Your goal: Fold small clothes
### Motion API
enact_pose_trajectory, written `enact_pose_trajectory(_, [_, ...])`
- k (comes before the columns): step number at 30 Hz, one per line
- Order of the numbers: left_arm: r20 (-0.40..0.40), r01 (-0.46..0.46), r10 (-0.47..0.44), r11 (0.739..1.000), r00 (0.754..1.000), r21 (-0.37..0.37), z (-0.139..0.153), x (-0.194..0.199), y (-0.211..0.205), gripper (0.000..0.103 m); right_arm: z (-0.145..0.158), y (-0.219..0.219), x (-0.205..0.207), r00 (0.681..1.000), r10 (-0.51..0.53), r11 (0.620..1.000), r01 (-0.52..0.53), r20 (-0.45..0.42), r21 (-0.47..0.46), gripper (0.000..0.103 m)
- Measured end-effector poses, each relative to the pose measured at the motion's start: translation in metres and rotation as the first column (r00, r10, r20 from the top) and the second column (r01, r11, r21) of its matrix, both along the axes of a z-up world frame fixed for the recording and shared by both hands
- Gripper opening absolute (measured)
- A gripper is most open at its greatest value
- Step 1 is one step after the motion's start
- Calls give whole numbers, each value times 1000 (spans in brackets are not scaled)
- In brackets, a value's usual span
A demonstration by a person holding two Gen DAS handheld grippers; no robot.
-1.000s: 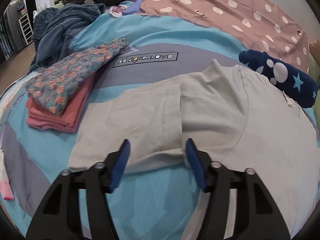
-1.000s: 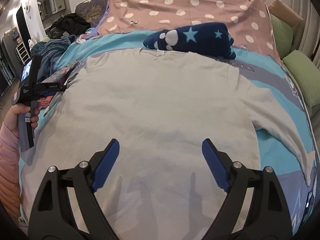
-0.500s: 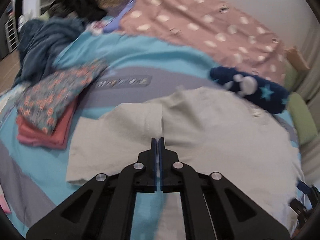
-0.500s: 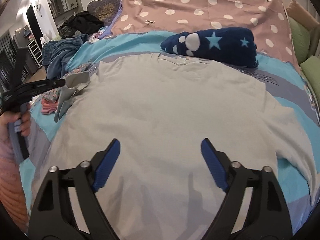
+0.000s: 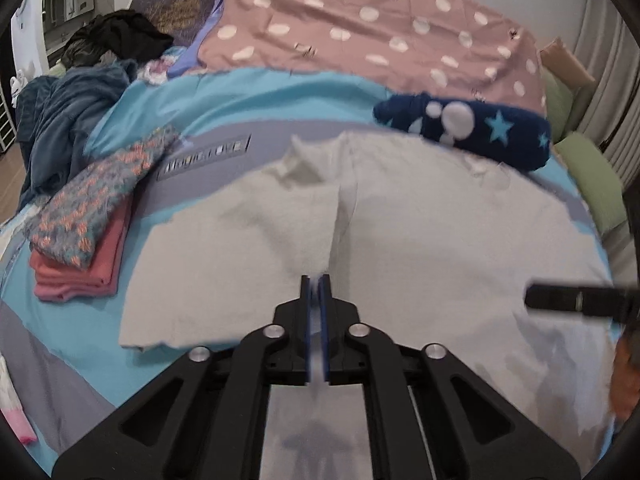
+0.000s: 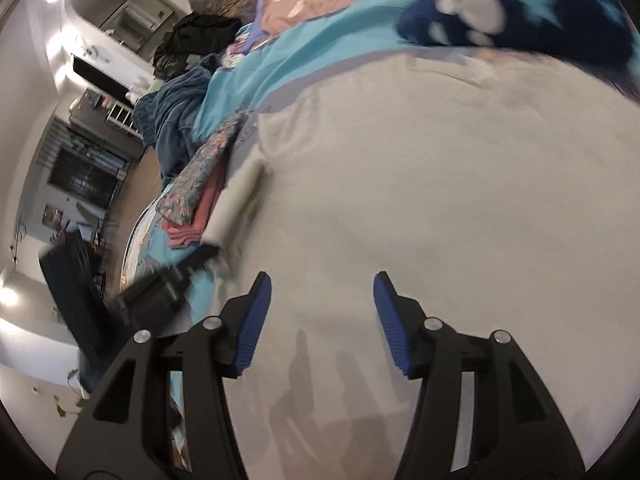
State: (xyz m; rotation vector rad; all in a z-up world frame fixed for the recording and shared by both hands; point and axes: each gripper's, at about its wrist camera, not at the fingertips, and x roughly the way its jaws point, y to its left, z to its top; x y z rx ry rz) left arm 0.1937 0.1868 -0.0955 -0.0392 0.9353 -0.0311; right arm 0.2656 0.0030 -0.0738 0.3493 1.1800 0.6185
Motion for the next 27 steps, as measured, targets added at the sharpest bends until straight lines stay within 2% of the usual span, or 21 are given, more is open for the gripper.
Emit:
enact_pose_trajectory(1, [-13, -16, 16, 1000, 1000, 7, -7, 0, 0, 24, 1, 12, 10, 1000, 18, 1000, -18, 3, -6, 56])
enact_pose_trajectory(2, [-15, -28, 28, 1000, 1000, 11, -11, 0, 1, 43, 1, 27, 22, 999, 36, 999, -36, 4, -11, 57])
enact_pose_trajectory(3, [-8, -38, 38, 999, 999, 19, -12, -1, 2, 53, 0, 38, 31, 999, 48, 999, -48, -1, -15, 60])
enact_pose_trajectory(7, [30, -9, 7, 998, 1000, 64, -14, -6, -4, 60, -9, 83, 59, 997, 66, 998, -67, -46, -16, 60])
enact_pose_trajectory(11, [30, 26, -31, 991, 999, 131, -21, -2, -15, 60, -20, 112, 68, 992, 85, 996, -88, -90, -31, 44])
enact_pose_trajectory(13, [23, 41, -44, 990, 999, 133, -25, 1, -17, 57, -24, 119, 72, 993, 69, 996, -73, -101, -41, 44])
enact_pose_trajectory(14, [20, 38, -41, 990, 999, 132, -27, 2, -16, 47, -27, 122, 74, 993, 62, 997, -67, -103, -45, 40])
enact_pose_trajectory(15, [18, 30, -33, 990, 999, 135, -29, 4, -14, 37, -29, 126, 76, 993, 61, 996, -67, -102, -56, 21])
enact_pose_trajectory(16, [18, 21, -24, 990, 1000, 137, -30, 5, -13, 32, -30, 129, 77, 993, 67, 995, -74, -101, -65, 6])
enact_pose_trajectory(18, [16, 4, -6, 992, 1000, 129, -30, 7, -7, 16, -28, 129, 76, 995, 67, 995, -72, -75, -67, 3])
enact_pose_trajectory(20, [14, 4, -5, 994, 1000, 111, -26, 7, -3, 12, -14, 126, 71, 997, 72, 997, -73, -32, -32, 3])
enact_pose_trajectory(27, [109, 41, -46, 998, 993, 43, 22, -10, -9, 11, 43, 91, 62, 993, 87, 996, -87, 85, -6, 3])
